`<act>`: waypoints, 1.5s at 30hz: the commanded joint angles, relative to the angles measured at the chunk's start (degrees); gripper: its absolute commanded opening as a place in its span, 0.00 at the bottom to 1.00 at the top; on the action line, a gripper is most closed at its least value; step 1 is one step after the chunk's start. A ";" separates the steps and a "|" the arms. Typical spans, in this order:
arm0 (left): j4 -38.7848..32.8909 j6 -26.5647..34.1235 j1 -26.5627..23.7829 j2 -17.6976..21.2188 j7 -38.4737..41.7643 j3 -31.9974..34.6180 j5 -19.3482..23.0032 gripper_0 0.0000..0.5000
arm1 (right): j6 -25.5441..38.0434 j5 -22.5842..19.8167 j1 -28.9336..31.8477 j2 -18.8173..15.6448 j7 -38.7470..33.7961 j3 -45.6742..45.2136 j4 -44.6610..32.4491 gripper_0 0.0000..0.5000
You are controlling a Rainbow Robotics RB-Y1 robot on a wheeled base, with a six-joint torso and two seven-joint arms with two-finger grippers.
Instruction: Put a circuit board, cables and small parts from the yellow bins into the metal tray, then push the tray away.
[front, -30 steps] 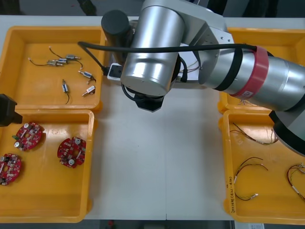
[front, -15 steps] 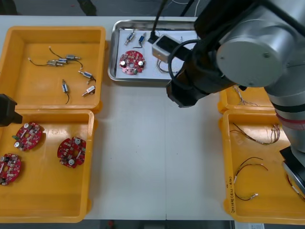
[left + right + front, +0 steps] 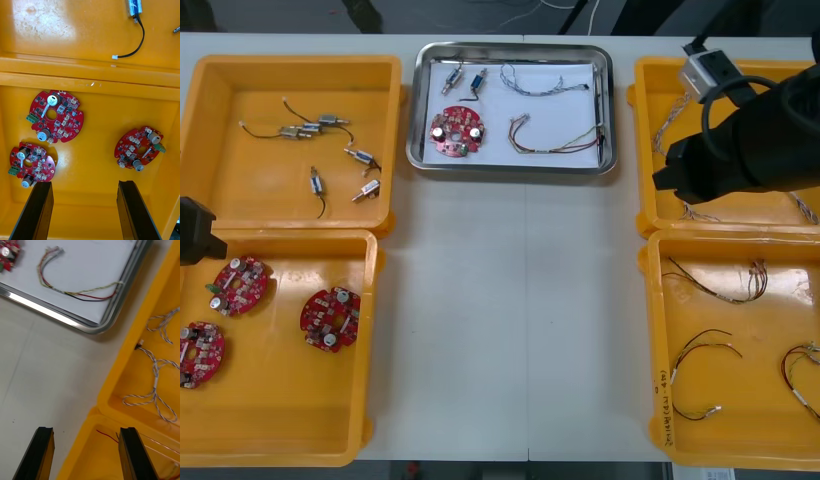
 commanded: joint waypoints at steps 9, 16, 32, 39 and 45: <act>-1.61 0.36 0.88 2.10 -5.86 1.70 0.38 1.00 | 0.17 0.16 9.87 -8.75 -0.28 -11.63 -1.96 1.00; -1.61 0.36 0.88 2.10 -5.86 1.70 0.38 1.00 | 0.17 -0.45 14.88 -10.86 0.34 -14.35 -1.35 1.00; -1.61 0.36 0.88 2.10 -5.86 1.70 0.38 1.00 | 0.17 -3.88 19.10 -12.27 -0.81 -17.43 0.76 1.00; -1.61 0.36 0.88 2.10 -5.86 1.70 0.38 1.00 | 0.17 -5.55 19.36 -12.18 -0.98 -18.75 2.69 1.00; -1.61 0.36 0.88 2.10 -5.86 1.70 0.38 1.00 | 0.17 -4.23 19.36 -12.18 -0.98 -18.75 2.69 1.00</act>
